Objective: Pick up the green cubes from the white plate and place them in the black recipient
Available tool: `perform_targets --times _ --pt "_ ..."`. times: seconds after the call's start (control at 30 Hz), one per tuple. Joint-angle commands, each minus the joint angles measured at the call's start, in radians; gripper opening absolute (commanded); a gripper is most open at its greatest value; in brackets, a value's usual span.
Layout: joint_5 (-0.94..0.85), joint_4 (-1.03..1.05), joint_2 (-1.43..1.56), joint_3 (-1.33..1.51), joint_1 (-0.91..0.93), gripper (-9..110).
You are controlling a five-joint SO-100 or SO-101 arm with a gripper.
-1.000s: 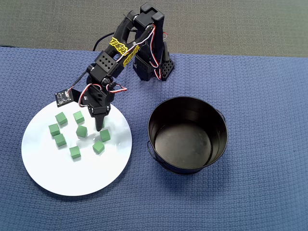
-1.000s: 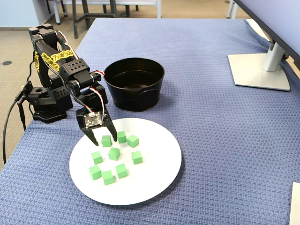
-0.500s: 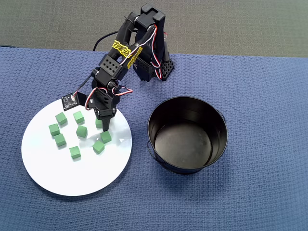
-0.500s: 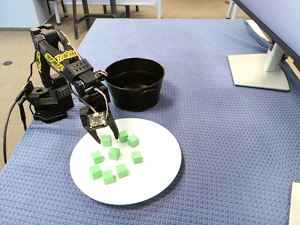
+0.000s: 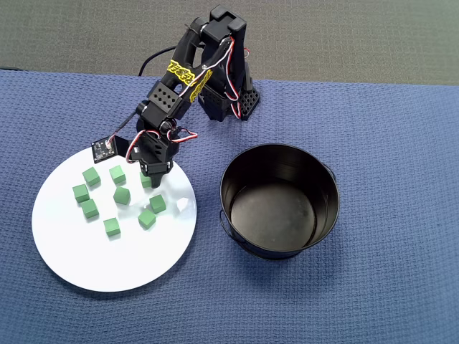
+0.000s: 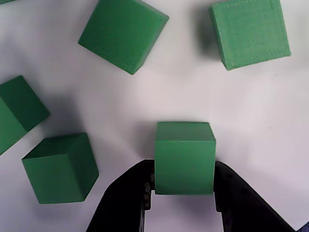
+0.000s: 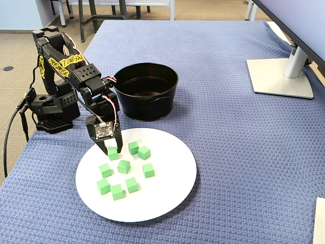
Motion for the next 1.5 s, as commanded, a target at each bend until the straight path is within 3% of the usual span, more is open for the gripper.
perform_targets --times 0.0,0.2,0.37,0.83,1.23,1.47 --pt "0.041 0.114 0.123 -0.091 -0.002 0" --pt "0.143 0.356 0.219 -0.278 -0.020 0" --pt "0.230 0.422 0.342 -0.302 -0.066 0" --pt "0.755 0.738 0.687 -0.405 -0.695 0" --pt "0.884 0.423 0.557 -0.195 -0.931 0" --pt "0.885 0.407 0.537 -0.169 -0.991 0"
